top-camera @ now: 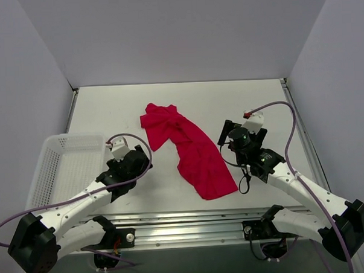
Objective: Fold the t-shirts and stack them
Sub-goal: Flatten out the tshirt
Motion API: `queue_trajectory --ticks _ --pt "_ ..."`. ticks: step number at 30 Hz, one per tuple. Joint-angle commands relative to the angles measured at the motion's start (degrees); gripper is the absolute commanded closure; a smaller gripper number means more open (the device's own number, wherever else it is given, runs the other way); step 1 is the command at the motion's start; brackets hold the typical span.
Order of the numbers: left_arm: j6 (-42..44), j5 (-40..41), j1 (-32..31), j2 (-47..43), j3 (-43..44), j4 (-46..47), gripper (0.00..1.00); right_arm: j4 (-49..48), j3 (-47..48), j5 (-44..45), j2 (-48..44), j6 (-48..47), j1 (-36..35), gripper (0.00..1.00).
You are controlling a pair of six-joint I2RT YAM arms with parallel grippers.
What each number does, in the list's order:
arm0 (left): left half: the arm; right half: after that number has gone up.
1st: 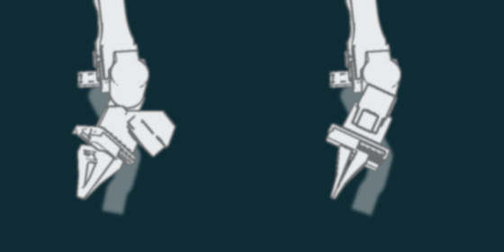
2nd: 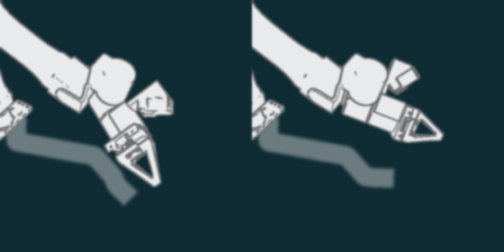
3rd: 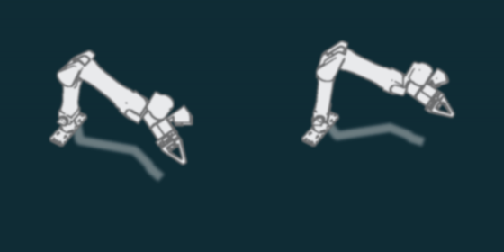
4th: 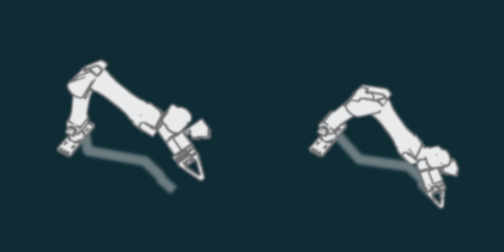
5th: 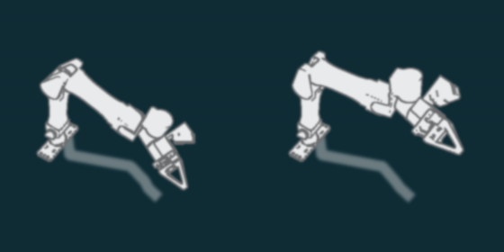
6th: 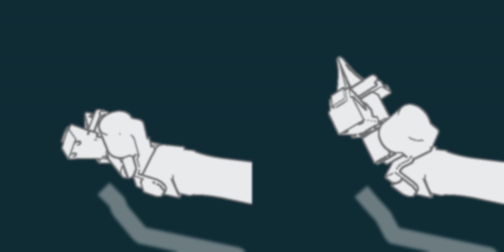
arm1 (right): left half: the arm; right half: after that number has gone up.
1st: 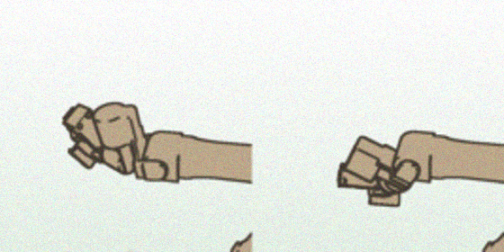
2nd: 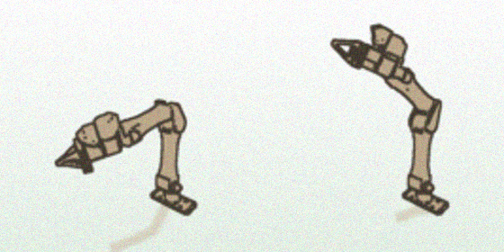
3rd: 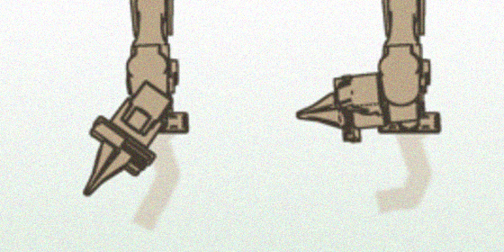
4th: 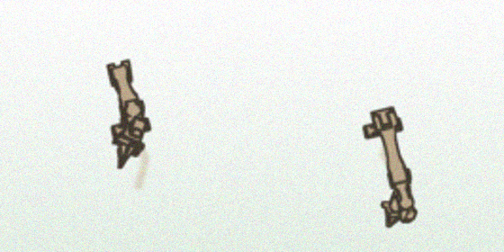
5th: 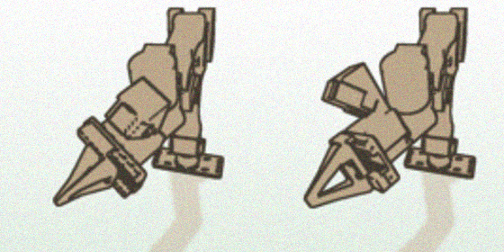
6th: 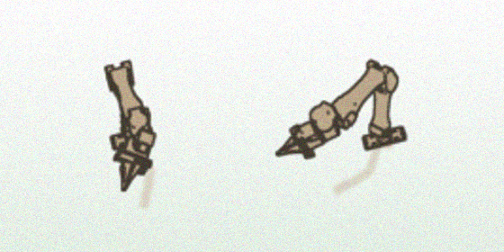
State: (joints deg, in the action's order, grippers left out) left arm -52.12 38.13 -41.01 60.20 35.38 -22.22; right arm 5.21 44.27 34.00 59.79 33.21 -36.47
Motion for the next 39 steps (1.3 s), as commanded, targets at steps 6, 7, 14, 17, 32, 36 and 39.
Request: queue_trajectory --ticks 6,7,14,17,32,36,39 --pt "-2.2 -17.3 12.8 10.9 -9.6 35.6 0.0 2.2 -0.9 3.2 -0.8 1.2 -0.2 0.0" --pt "-2.0 -18.8 13.1 13.0 -8.6 37.6 0.0 2.2 -0.9 3.1 -0.7 1.2 -0.2 0.0" --pt "-4.5 -26.7 14.6 32.0 -3.7 52.7 0.09 2.5 -0.9 3.9 -0.6 1.6 -0.4 0.0" --pt "-6.0 -28.6 14.6 36.2 -1.9 54.8 0.1 2.8 -0.8 4.3 -0.6 1.7 -0.3 0.0" --pt "-6.6 -30.0 14.7 43.6 1.5 55.7 0.49 2.6 -0.6 5.1 -0.3 1.2 -0.3 0.0" --pt "-6.3 -30.1 14.8 45.0 2.6 55.9 0.91 3.0 -0.9 3.0 -1.2 2.3 -0.4 0.0" --pt "-6.2 -30.0 15.3 45.4 3.3 55.4 0.98 4.3 -2.0 -3.9 -2.5 3.6 -0.4 0.01"
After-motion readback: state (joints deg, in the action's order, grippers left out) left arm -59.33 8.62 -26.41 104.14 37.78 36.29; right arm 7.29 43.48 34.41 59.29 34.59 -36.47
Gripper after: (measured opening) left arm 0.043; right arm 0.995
